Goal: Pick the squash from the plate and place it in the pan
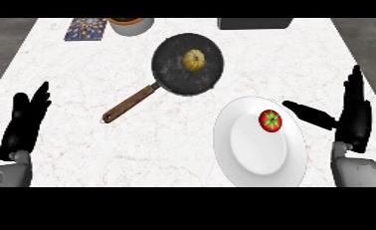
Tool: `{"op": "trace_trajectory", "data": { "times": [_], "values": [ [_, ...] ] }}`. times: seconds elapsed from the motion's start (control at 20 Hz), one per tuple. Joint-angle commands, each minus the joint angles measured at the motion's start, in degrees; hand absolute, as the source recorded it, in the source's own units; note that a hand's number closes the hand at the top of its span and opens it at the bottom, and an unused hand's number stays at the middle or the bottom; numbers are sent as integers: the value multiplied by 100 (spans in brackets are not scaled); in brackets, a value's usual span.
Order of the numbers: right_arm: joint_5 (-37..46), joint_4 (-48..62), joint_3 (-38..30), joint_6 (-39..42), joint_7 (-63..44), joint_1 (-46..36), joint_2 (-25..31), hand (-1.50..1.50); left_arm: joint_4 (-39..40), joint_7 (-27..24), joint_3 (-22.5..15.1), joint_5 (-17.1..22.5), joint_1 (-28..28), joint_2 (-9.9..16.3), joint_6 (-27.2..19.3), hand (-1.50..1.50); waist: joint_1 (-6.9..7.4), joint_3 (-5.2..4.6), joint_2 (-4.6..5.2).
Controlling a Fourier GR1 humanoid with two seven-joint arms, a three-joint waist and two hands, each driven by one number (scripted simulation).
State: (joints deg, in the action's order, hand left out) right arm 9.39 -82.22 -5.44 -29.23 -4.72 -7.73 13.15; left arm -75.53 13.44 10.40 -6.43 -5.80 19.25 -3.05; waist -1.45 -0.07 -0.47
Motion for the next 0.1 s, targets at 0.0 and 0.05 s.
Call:
{"op": "trace_trajectory", "data": {
  "times": [0.0, 0.05],
  "values": [
    [-148, -1235, -39, 308, -111, 1151, 173, -150, 506, -361, 12, -102, -304, -70, -22, 0, 44, 3, 36],
    [-113, -1431, -171, 432, -439, 1035, 388, -150, 15, -63, 6, -58, 28, -93, 14, 0, 100, 5, 34]
  ]
}}
